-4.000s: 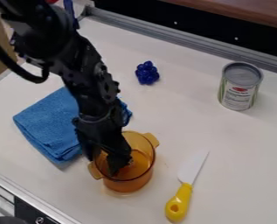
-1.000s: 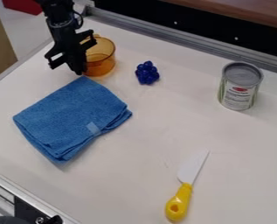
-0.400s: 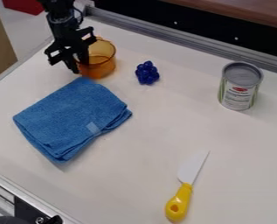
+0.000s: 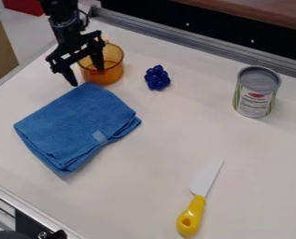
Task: Move the yellow pot to the upper left of table
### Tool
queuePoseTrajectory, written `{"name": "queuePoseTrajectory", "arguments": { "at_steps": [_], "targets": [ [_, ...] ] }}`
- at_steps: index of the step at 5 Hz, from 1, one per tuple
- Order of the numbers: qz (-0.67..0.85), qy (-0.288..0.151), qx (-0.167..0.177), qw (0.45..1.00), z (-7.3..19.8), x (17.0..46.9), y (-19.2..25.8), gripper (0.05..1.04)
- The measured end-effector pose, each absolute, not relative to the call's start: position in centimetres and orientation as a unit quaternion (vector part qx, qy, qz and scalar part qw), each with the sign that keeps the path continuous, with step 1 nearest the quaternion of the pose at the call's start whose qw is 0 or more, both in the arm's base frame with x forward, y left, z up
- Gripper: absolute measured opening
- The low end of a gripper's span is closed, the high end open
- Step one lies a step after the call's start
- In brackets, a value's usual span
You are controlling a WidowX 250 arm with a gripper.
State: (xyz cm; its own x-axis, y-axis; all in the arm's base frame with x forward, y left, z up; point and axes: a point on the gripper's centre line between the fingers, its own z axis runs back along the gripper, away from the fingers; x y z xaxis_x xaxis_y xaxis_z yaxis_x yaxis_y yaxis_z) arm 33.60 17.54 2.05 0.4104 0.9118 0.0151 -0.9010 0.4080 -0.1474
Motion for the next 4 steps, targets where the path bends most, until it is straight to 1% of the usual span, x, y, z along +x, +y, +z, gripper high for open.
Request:
{"name": "queuePoseTrajectory", "arguments": {
  "at_steps": [1, 2, 3, 4],
  "targets": [
    [0.498, -0.059, -0.035, 0.865, 4.2, 31.5, 16.5, 0.999],
    [0.443, -0.057, -0.036, 0.894, 5.7, 29.9, 14.5, 0.999],
    [0.374, -0.035, -0.018, 0.926, 4.7, 29.2, 11.6, 0.999],
    [0.280, -0.024, 0.020, 0.959, 3.8, 29.5, 7.5, 0.999]
  ]
}}
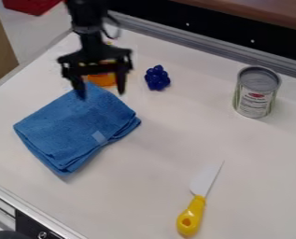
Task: Move the yellow pot to the upper left of table
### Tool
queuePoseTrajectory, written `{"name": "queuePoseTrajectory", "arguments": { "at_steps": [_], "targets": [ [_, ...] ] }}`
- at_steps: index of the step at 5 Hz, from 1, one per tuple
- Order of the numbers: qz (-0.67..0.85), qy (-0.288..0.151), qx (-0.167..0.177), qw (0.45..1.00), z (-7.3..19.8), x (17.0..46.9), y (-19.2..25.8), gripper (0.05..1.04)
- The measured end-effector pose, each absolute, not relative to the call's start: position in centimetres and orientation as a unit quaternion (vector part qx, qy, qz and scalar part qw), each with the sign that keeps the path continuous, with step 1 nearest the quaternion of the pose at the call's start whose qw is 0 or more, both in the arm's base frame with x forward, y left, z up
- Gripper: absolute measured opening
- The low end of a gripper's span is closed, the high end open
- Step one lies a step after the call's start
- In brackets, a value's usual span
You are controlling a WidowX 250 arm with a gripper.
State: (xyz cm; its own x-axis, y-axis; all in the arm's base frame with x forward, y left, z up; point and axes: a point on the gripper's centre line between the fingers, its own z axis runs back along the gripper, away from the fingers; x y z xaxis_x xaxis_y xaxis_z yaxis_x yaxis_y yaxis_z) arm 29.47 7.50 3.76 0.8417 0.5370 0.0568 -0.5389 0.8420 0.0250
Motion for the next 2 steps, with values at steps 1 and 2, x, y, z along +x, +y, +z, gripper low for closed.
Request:
{"name": "queuePoseTrajectory", "arguments": {
  "at_steps": [1, 2],
  "targets": [
    [0.202, -0.043, 0.043, 0.978, 3.4, 30.3, 4.4, 0.999],
    [0.160, -0.076, 0.055, 0.983, 3.1, 31.0, 2.6, 0.999]
  ]
}}
